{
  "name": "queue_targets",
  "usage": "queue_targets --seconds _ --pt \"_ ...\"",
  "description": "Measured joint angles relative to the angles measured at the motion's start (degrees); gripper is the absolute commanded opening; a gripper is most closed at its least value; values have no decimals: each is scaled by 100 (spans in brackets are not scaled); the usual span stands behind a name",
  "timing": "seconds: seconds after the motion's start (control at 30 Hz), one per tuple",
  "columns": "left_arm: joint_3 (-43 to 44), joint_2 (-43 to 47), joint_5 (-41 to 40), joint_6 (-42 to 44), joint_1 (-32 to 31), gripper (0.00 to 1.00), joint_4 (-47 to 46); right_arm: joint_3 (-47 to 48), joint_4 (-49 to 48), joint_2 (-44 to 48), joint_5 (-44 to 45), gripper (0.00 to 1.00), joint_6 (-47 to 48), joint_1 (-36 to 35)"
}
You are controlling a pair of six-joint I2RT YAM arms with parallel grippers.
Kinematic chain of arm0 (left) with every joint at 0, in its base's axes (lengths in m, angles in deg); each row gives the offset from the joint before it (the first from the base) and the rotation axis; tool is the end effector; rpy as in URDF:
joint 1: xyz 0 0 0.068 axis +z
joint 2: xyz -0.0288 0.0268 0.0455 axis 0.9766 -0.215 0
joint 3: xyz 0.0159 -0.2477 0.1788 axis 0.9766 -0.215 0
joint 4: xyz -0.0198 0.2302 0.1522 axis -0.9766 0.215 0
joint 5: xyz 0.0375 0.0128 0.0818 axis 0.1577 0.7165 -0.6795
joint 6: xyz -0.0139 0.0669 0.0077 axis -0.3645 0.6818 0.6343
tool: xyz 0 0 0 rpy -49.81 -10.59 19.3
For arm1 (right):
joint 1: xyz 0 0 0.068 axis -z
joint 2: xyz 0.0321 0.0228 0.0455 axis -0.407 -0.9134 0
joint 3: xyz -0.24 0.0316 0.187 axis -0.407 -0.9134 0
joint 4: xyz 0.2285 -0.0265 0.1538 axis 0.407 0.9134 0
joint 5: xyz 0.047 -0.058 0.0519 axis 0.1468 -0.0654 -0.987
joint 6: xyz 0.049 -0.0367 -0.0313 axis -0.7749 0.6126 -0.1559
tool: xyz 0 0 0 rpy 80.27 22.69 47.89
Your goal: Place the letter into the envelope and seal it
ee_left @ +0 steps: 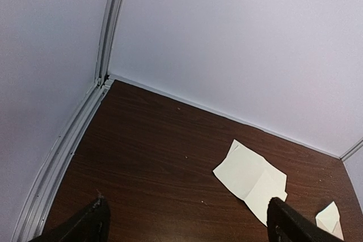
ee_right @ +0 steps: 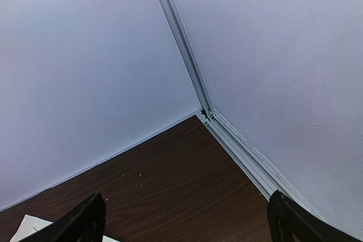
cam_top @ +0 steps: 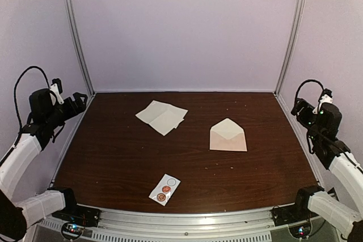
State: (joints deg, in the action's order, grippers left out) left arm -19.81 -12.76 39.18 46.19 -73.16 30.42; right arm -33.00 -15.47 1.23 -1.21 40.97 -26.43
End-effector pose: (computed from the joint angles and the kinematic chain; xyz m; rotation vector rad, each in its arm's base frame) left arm 0.2187 0.0083 0.3150 -0.4306 1.8161 -0.4443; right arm 0.1792 -0.0049 0.2950 0.4778 1.6242 0.1515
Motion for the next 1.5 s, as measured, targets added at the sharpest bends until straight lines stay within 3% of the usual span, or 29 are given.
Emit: queue_targets --seconds 0.47,0.73,0.93,1.03,1.5 --pt "643 -22 -271 271 0 98 568 280 190 -225 -271 100 -39 0" --pt "1040 -485 540 1003 -330 98 555 632 428 -640 -957 100 -380 -37" --pt "1563 -1692 566 1231 -1884 97 525 656 459 -1078 -1202 100 -616 -391" --pt "1847 -2350 621 1274 -2312 97 466 708 468 -1233 -1283 100 -627 -584" --pt "4162 -5963 516 1631 -3029 91 688 748 450 -1679 -1976 100 -442 -782"
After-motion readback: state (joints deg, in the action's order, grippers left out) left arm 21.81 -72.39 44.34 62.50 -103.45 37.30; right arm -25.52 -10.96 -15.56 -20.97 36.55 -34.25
